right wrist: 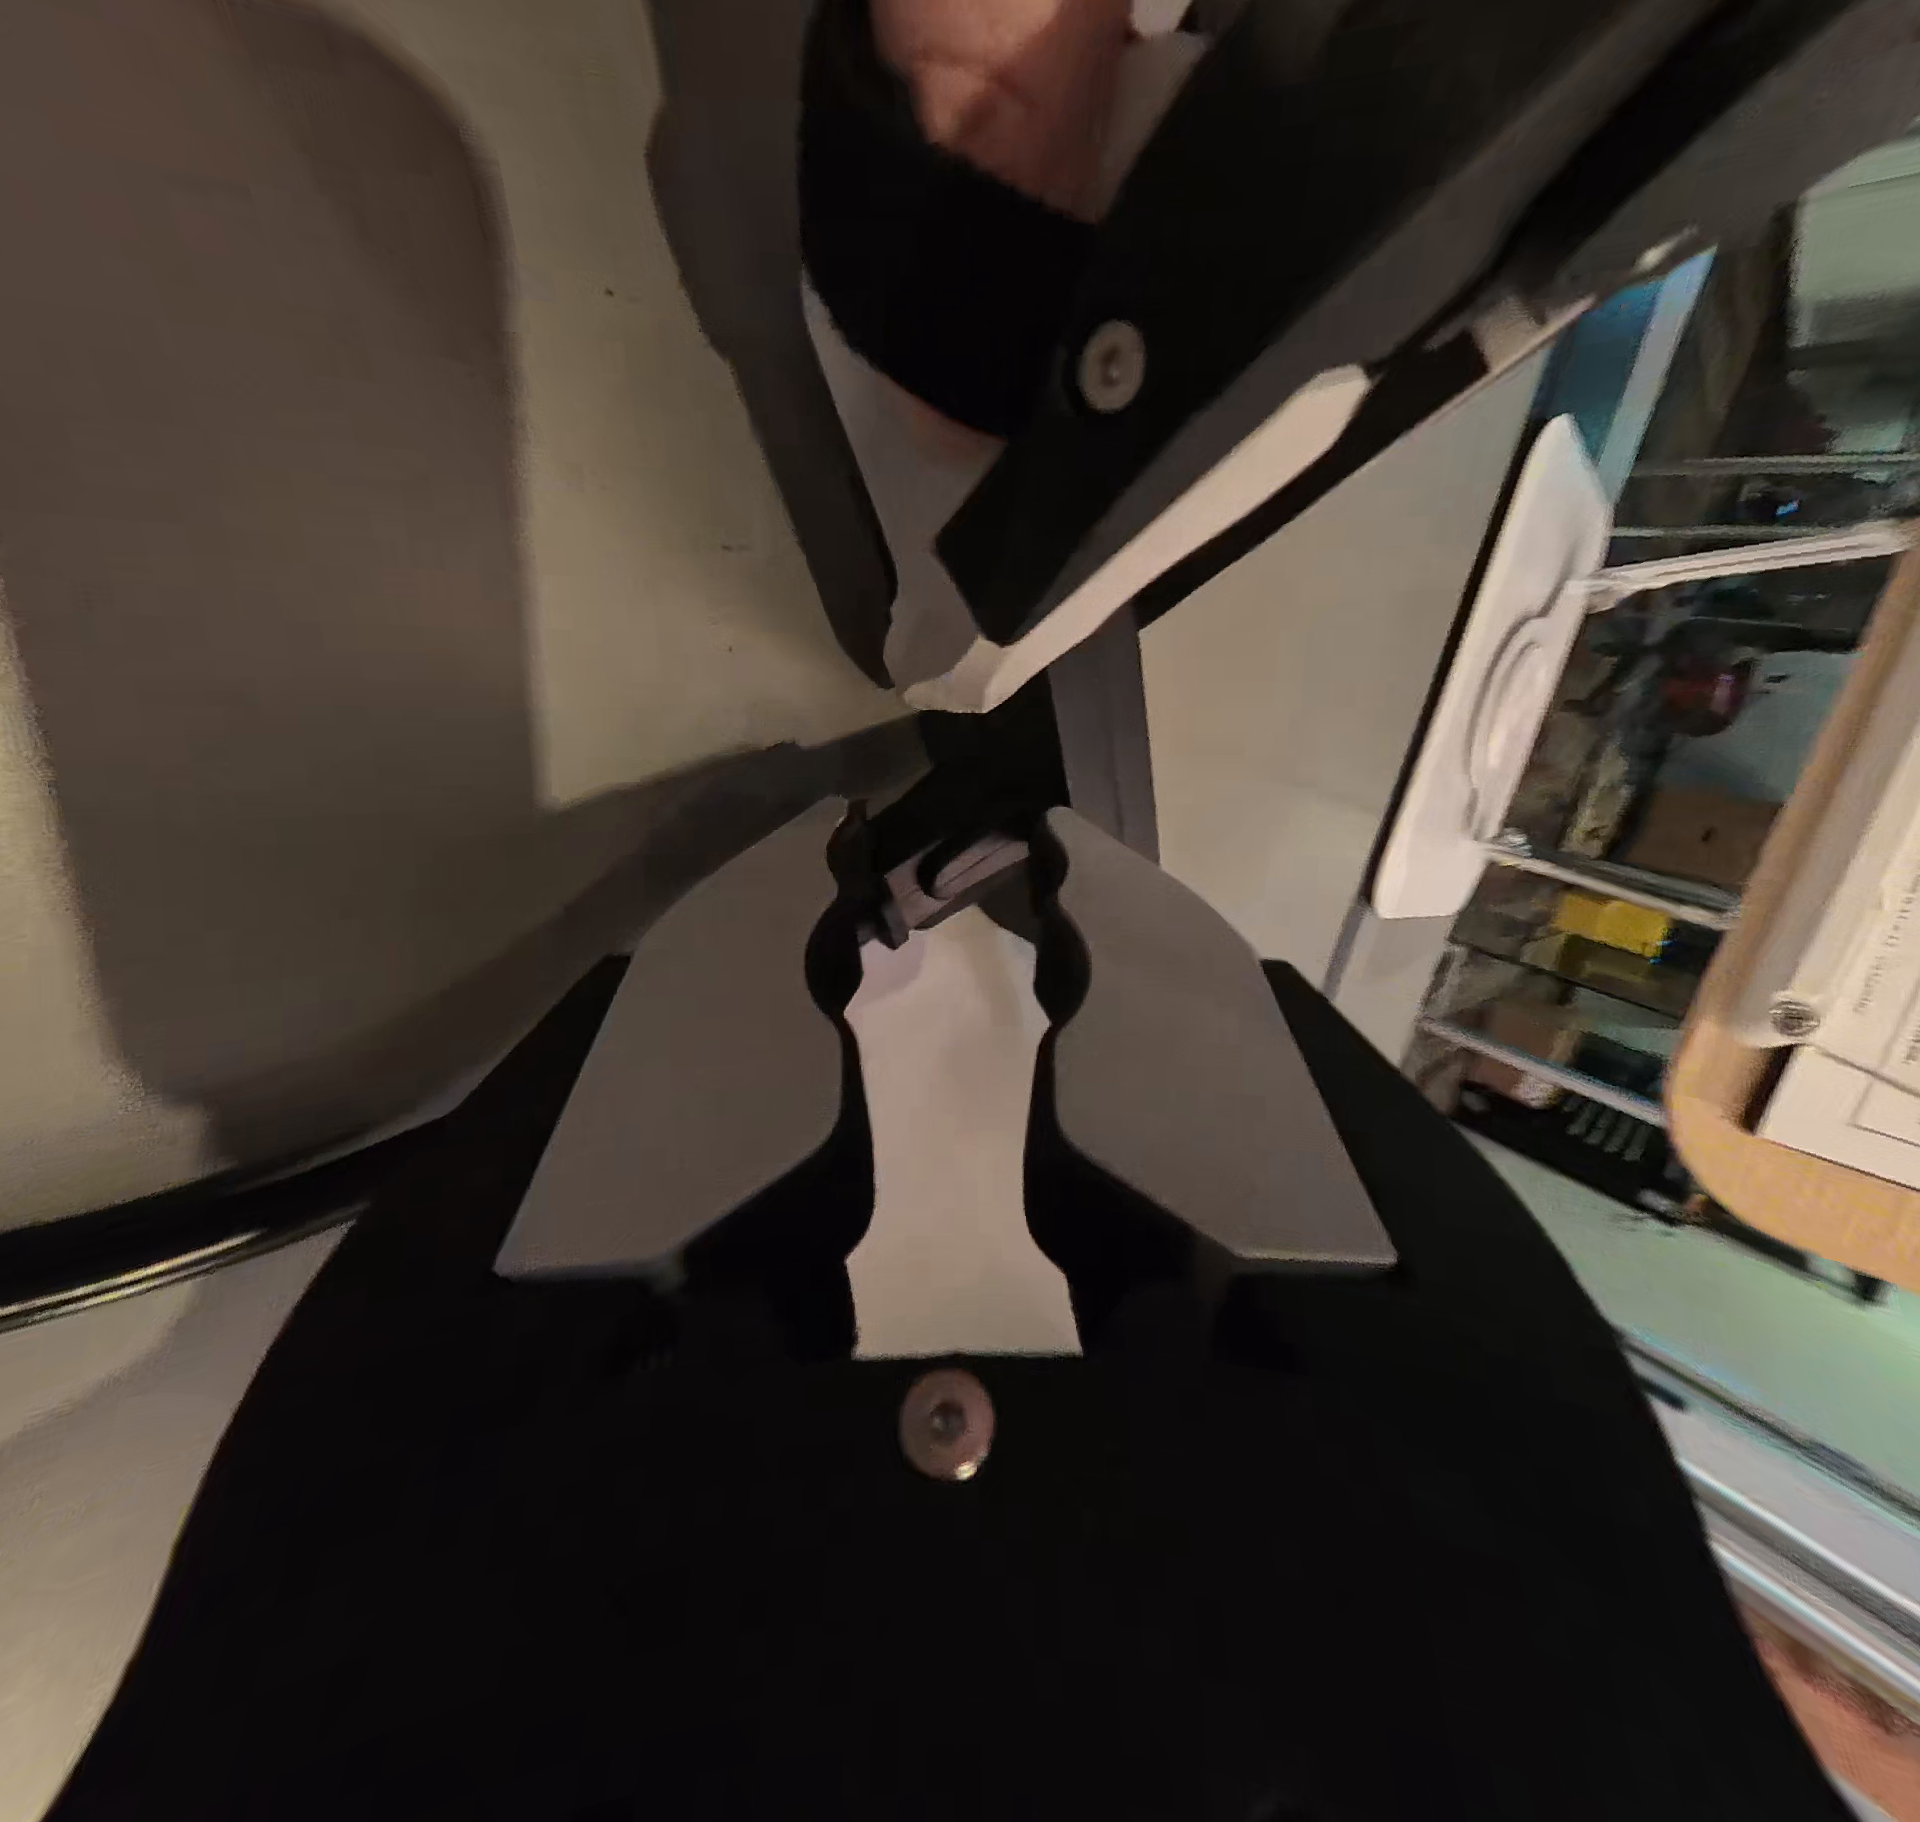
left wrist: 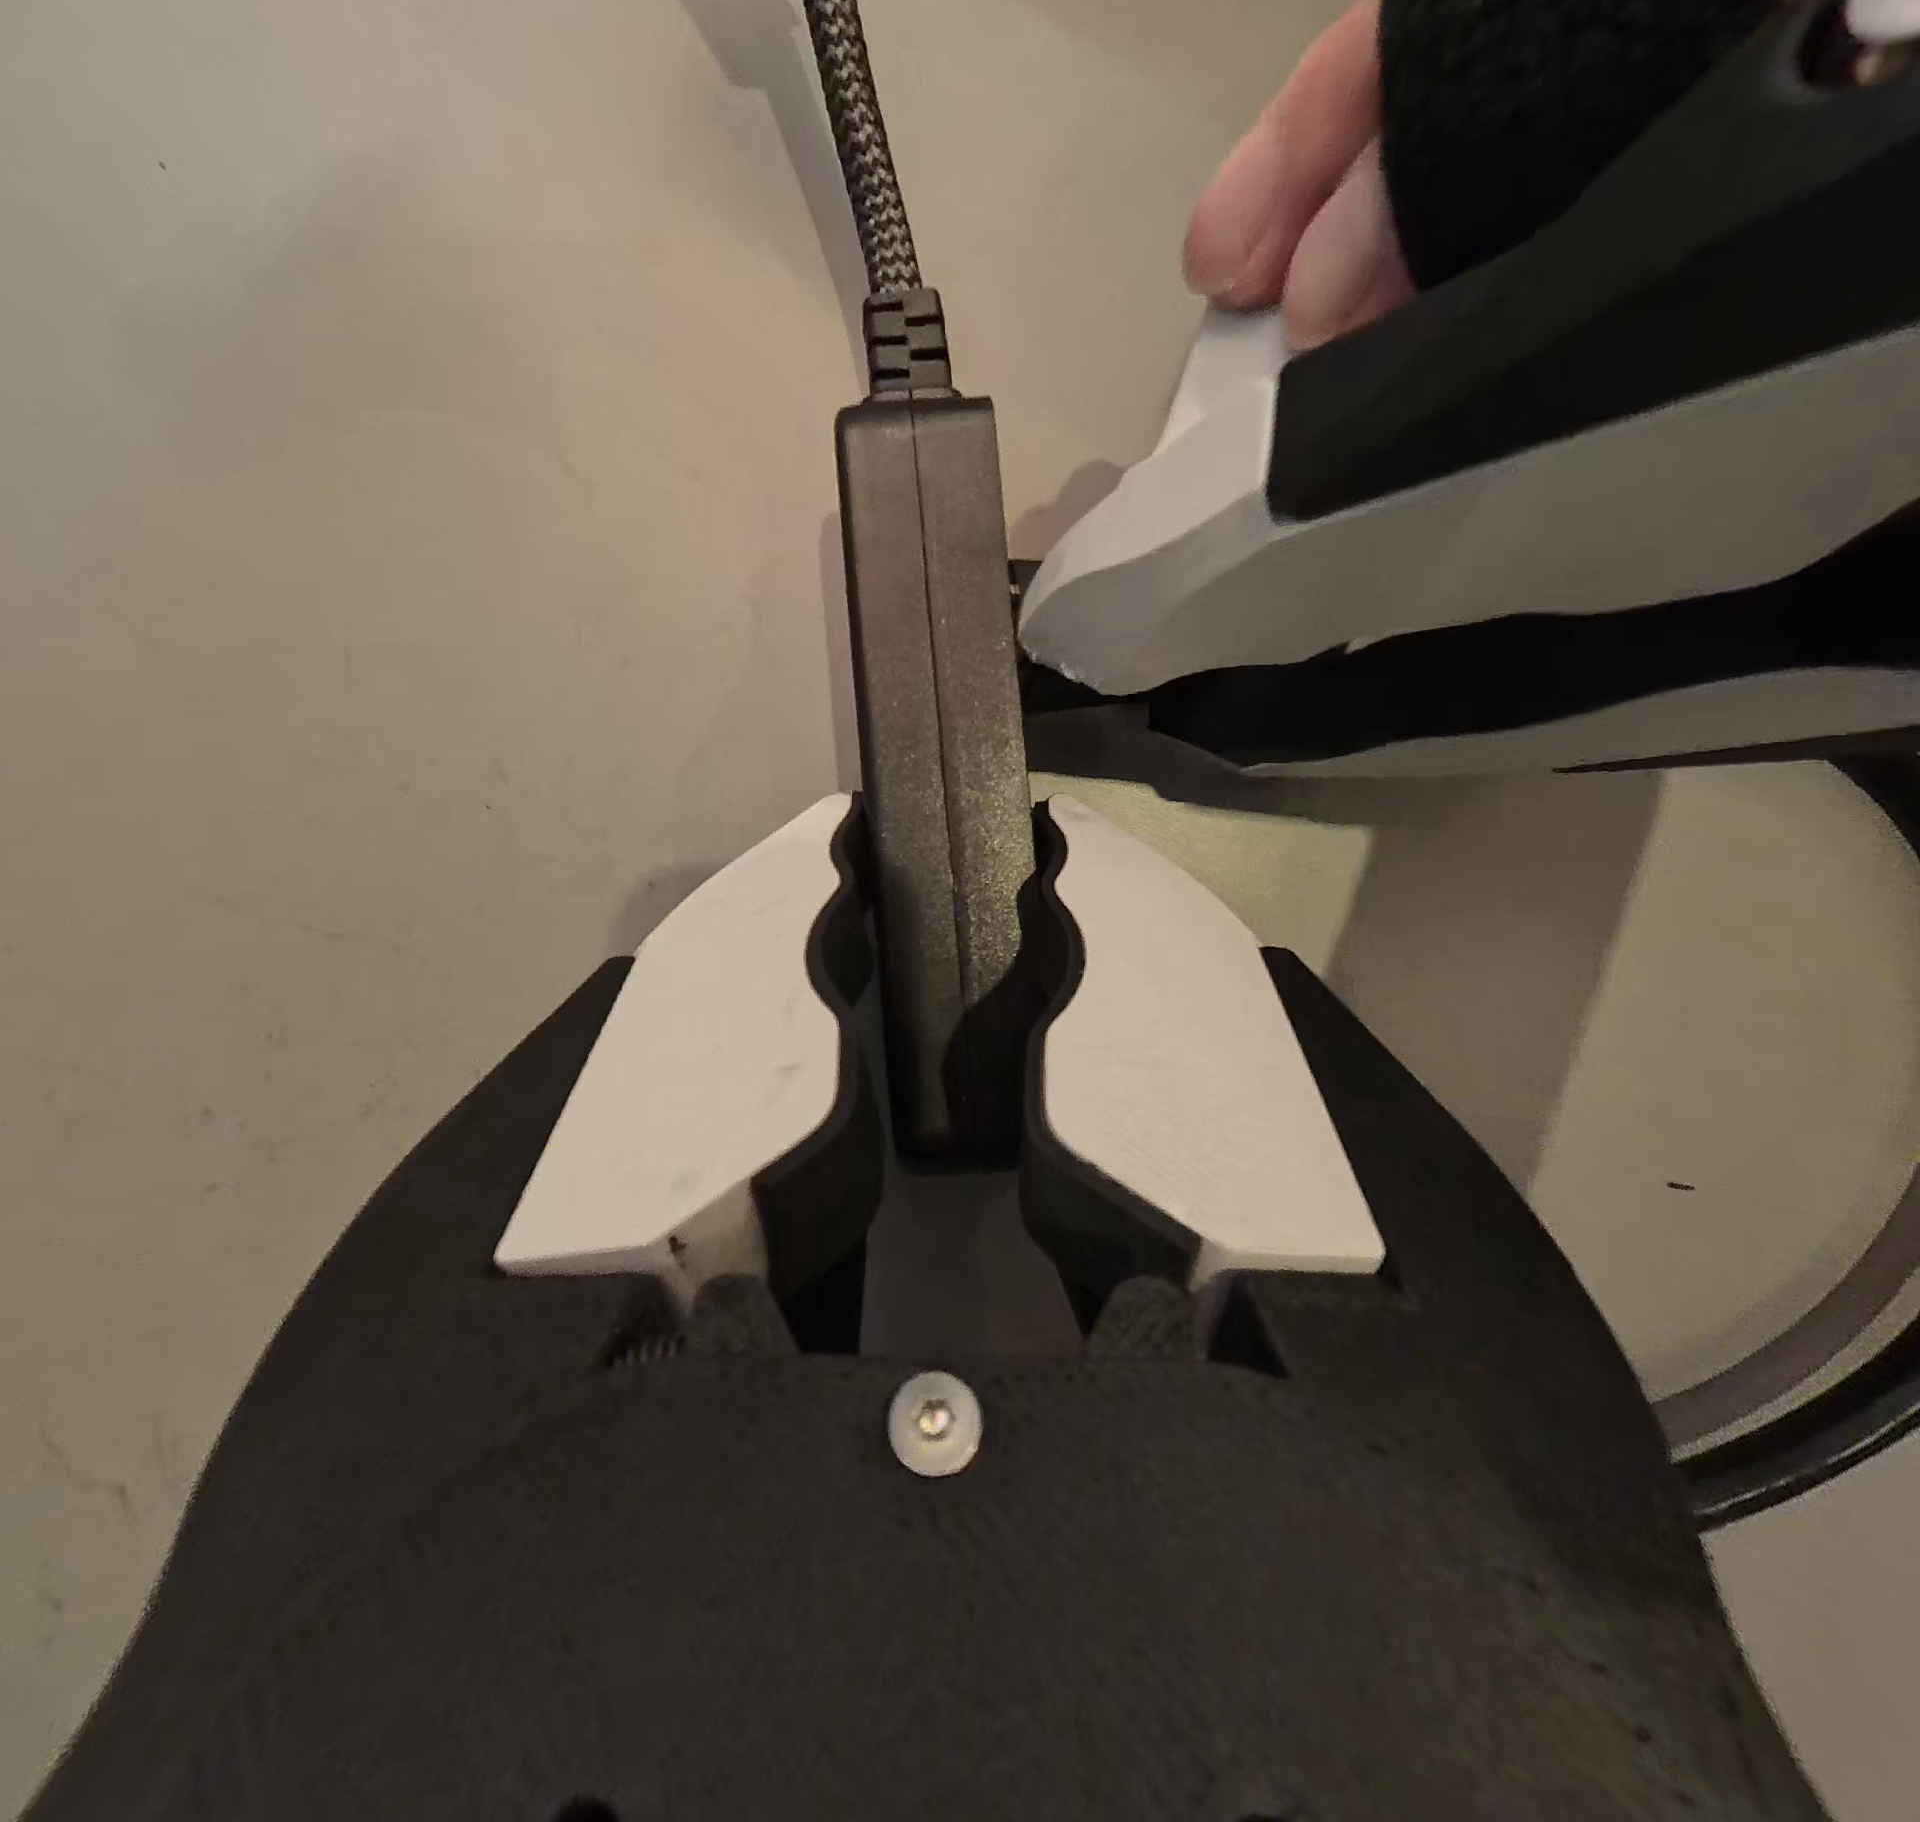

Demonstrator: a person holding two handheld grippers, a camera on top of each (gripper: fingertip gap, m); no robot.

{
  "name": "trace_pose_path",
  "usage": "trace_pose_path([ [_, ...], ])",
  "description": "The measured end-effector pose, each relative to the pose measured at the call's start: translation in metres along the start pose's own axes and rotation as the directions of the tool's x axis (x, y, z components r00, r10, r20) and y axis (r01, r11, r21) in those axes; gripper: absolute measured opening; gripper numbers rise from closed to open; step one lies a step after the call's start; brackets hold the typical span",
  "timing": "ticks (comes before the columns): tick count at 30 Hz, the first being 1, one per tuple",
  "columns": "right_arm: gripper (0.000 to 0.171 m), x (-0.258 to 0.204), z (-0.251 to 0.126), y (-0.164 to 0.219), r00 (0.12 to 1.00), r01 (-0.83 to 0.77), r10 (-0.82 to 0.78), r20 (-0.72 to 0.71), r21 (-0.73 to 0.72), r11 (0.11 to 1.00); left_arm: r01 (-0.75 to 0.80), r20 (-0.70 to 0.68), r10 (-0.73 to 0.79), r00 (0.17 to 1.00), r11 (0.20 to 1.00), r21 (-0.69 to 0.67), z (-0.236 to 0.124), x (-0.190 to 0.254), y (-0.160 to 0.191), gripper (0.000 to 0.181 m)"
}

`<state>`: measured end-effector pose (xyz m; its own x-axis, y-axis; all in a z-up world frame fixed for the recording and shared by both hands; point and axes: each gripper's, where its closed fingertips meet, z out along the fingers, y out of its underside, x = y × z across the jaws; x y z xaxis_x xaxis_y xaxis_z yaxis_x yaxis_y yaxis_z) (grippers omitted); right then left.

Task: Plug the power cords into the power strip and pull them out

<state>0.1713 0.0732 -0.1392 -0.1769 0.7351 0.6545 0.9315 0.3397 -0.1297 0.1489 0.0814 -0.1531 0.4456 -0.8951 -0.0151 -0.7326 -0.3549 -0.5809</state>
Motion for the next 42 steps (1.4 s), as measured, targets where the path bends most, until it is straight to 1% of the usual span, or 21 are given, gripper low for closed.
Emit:
trace_pose_path([
  [2, 0.032, 0.000, -0.001, 0.001, 0.996, -0.048, 0.050, 0.073, -0.029, 0.998, 0.001, 0.012, -0.001, 1.000, 1.000, 0.007, 0.000, -0.001, -0.001, 0.026],
  [4, 0.032, -0.001, -0.002, 0.002, 0.990, -0.036, 0.043, 0.136, -0.056, 0.998, 0.016, 0.020, -0.017, 1.000, 0.999, 0.037, 0.001, -0.003, -0.003, 0.026],
  [6, 0.031, 0.000, -0.003, 0.002, 0.979, -0.022, 0.031, 0.202, -0.047, 0.999, 0.024, 0.007, -0.024, 1.000, 0.997, 0.069, 0.002, -0.003, -0.004, 0.026],
  [9, 0.030, -0.001, -0.005, 0.001, 0.947, -0.046, 0.049, 0.316, -0.019, 0.999, 0.007, 0.012, -0.008, 1.000, 0.997, 0.078, 0.002, -0.004, -0.005, 0.026],
  [12, 0.030, -0.001, -0.006, 0.001, 0.921, -0.028, 0.029, 0.388, -0.010, 1.000, 0.012, -0.002, -0.012, 1.000, 0.996, 0.086, 0.003, -0.004, -0.006, 0.026],
  [14, 0.029, 0.001, -0.006, 0.001, 0.914, -0.014, 0.016, 0.405, -0.007, 1.000, 0.024, -0.023, -0.022, 0.999, 0.996, 0.088, 0.003, -0.004, -0.006, 0.026],
  [16, 0.020, 0.005, -0.004, -0.001, 0.925, -0.080, 0.073, 0.373, 0.006, 0.997, 0.017, -0.039, -0.014, 0.999, 0.996, 0.091, 0.003, -0.004, -0.006, 0.026],
  [18, 0.020, 0.007, -0.003, -0.001, 0.942, -0.179, 0.153, 0.298, 0.062, 0.982, 0.044, -0.052, -0.040, 0.998, 0.994, 0.096, 0.003, -0.005, -0.006, 0.026],
  [19, 0.021, 0.008, -0.003, 0.000, 0.957, -0.203, 0.176, 0.230, 0.098, 0.974, 0.062, -0.058, -0.057, 0.997, 0.993, 0.102, 0.003, -0.004, -0.007, 0.026],
  [21, 0.030, 0.009, -0.004, 0.001, 0.982, -0.178, 0.167, 0.085, 0.144, 0.974, 0.079, -0.054, -0.073, 0.996, 0.991, 0.111, 0.004, -0.004, -0.008, 0.026],
  [22, 0.038, 0.005, -0.003, 0.002, 0.989, -0.148, 0.144, 0.037, 0.142, 0.979, 0.080, -0.052, -0.075, 0.996, 0.991, 0.108, 0.004, -0.004, -0.008, 0.026],
  [24, 0.048, 0.001, -0.001, 0.002, 0.992, -0.119, 0.124, -0.026, 0.140, 0.983, 0.083, -0.055, -0.077, 0.995, 0.991, 0.110, 0.004, -0.004, -0.008, 0.026],
  [27, 0.048, 0.001, -0.001, 0.001, 0.985, -0.160, 0.167, -0.032, 0.159, 0.974, 0.086, -0.056, -0.080, 0.995, 0.990, 0.114, 0.005, -0.004, -0.009, 0.026],
  [32, 0.048, 0.001, -0.001, 0.000, 0.992, -0.108, 0.116, -0.051, 0.136, 0.985, 0.107, -0.076, -0.099, 0.992, 0.987, 0.119, 0.005, -0.003, -0.009, 0.028],
  [39, 0.048, 0.002, -0.001, 0.000, 0.990, -0.135, 0.140, -0.023, 0.145, 0.980, 0.141, -0.117, -0.126, 0.985, 0.982, 0.126, 0.005, -0.003, -0.009, 0.029],
  [42, 0.048, 0.001, 0.000, 0.001, 0.990, -0.131, 0.137, -0.040, 0.135, 0.982, 0.158, -0.131, -0.141, 0.981, 0.979, 0.129, 0.005, -0.004, -0.010, 0.030],
])
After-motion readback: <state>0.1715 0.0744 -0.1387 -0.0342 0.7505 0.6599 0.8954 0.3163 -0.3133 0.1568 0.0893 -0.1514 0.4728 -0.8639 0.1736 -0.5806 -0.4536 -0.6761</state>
